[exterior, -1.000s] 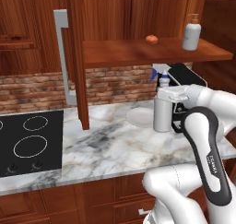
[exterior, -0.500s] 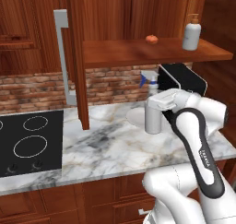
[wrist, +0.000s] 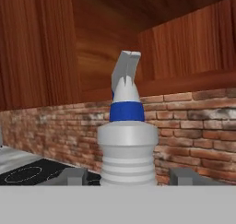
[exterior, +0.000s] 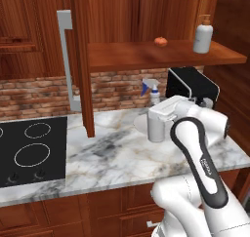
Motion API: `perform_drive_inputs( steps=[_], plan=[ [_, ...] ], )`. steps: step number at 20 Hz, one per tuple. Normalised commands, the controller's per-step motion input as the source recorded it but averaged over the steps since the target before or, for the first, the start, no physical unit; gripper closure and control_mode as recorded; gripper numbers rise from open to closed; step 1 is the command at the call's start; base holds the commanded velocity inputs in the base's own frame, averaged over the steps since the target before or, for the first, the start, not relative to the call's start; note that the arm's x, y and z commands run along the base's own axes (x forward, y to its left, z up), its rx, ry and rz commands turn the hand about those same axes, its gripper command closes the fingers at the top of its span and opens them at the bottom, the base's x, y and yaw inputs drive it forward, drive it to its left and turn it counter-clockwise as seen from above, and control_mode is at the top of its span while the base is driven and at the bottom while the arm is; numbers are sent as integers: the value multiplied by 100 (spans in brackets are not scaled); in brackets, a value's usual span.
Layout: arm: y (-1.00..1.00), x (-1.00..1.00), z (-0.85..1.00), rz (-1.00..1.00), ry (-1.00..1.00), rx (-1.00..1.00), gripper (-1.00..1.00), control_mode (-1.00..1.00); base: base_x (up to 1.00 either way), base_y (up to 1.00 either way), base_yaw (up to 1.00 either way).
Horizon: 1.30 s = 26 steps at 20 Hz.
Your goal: Pick the spray and soap dispenser from the cabinet and place them on the counter.
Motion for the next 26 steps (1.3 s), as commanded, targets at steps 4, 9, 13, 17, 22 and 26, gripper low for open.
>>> perform_drive_inputs(
  steps=[4, 9, 13, 17, 22, 26],
  plan=[
    [20, 17, -51, -13, -1, 3, 100, -100, 0, 0, 0],
    [15, 22, -55, -13, 0, 8, 100, -100, 0, 0, 0],
    [23, 18, -55, -9, -1, 4, 100, -100, 0, 0, 0],
    [35, 19, -39, -5, -11, 0, 100, -100, 0, 0, 0],
    [26, 21, -35, -7, -13, 0, 100, -100, 0, 0, 0],
    [17, 20, -46, -9, -12, 0, 100, -100, 0, 0, 0]
  ],
)
